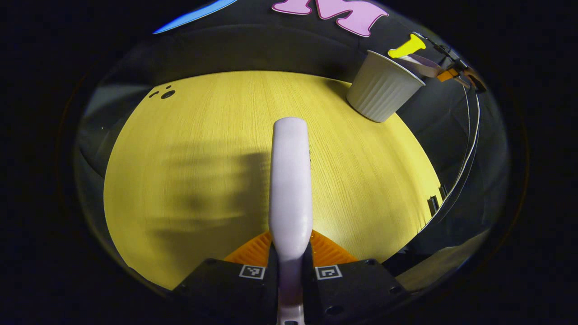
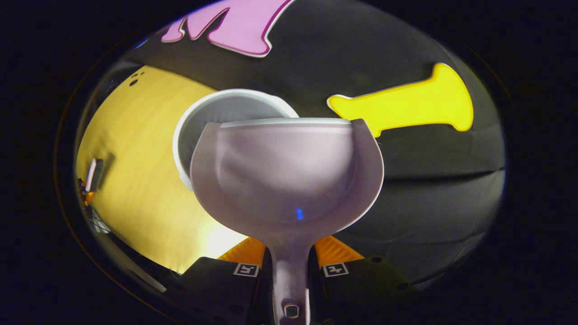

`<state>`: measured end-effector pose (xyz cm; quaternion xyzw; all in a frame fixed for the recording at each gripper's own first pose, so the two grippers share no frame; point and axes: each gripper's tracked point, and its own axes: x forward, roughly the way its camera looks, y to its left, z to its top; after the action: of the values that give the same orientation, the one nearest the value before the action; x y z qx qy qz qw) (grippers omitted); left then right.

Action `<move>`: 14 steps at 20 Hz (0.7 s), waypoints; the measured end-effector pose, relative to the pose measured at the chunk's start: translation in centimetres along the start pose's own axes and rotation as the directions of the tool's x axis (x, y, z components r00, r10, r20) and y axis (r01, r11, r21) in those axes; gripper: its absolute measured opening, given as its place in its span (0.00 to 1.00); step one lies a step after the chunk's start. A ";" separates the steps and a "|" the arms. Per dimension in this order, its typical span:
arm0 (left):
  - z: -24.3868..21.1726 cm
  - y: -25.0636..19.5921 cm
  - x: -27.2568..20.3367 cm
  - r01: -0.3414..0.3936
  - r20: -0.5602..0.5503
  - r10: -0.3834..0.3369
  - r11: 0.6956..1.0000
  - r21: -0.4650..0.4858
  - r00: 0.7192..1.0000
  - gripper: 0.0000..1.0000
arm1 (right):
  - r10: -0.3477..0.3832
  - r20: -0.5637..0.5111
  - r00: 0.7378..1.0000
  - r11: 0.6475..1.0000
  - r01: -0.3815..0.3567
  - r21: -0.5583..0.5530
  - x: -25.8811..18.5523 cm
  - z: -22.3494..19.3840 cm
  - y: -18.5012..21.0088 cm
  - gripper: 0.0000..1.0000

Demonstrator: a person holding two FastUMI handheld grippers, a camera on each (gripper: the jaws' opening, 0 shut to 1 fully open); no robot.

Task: Pick up the small broom and dustpan from the desktop, sweep the trash into the dustpan with the broom, and then empty the trash into the garbage bin.

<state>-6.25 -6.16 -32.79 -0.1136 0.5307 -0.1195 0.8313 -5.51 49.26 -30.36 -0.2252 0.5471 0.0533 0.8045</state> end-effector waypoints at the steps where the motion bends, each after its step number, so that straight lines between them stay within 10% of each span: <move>1: 0.2 0.0 -0.1 -0.006 0.002 0.006 1.000 0.006 1.000 0.26 | 0.015 0.029 0.999 0.999 -0.016 0.031 -0.5 0.0 0.2 0.36; 14: 2.7 1.0 0.0 -0.066 0.018 0.065 0.996 0.056 0.998 0.26 | 0.236 0.251 0.939 0.968 -0.248 0.019 -6.5 -3.4 11.6 0.40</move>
<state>-3.71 -5.04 -31.97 -0.0733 0.5237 -0.1062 0.8421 -14.86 59.27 -29.06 -0.1274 0.4673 0.1656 0.8590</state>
